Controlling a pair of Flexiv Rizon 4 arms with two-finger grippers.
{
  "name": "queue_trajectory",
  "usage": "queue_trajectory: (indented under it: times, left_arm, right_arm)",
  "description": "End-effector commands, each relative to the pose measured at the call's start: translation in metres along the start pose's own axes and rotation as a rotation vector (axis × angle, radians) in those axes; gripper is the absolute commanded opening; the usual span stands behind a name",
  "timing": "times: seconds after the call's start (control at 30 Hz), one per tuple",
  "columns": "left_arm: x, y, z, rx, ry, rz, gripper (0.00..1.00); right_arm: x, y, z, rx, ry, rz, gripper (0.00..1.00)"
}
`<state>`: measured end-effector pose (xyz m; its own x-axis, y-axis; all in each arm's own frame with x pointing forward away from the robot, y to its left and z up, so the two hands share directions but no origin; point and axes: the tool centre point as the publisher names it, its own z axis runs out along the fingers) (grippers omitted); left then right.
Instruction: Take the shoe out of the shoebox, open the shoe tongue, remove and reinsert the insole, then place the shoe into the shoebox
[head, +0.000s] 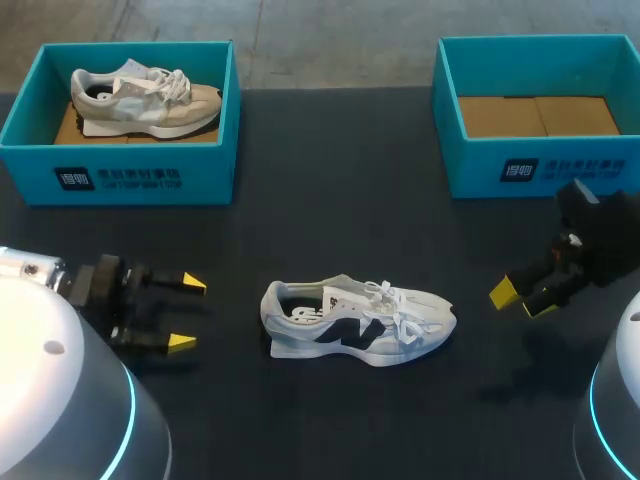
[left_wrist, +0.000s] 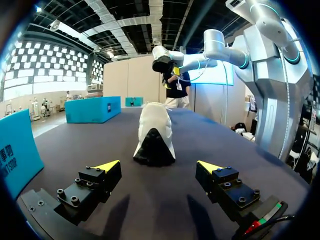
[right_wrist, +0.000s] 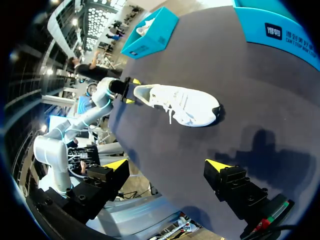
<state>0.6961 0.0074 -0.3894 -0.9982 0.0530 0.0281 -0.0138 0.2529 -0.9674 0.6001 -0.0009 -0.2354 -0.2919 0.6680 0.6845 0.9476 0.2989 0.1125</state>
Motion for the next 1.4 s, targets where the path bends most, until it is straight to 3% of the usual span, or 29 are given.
queue_trajectory:
  times: [0.03, 0.47, 1.4]
  left_arm:
    - [-0.007, 0.003, 0.012, -0.001, 0.002, -0.004, 1.0]
    - [-0.023, 0.003, 0.035, 0.001, 0.02, -0.022, 1.0]
    - [-0.017, -0.003, 0.072, 0.012, 0.0, -0.008, 1.0]
  right_arm:
    - [0.0, -0.001, 0.0, 0.0, -0.002, 0.001, 1.0]
    - [0.0, -0.001, 0.0, 0.0, -0.002, 0.001, 1.0]
    - [0.0, -0.001, 0.0, 0.0, -0.002, 0.001, 1.0]
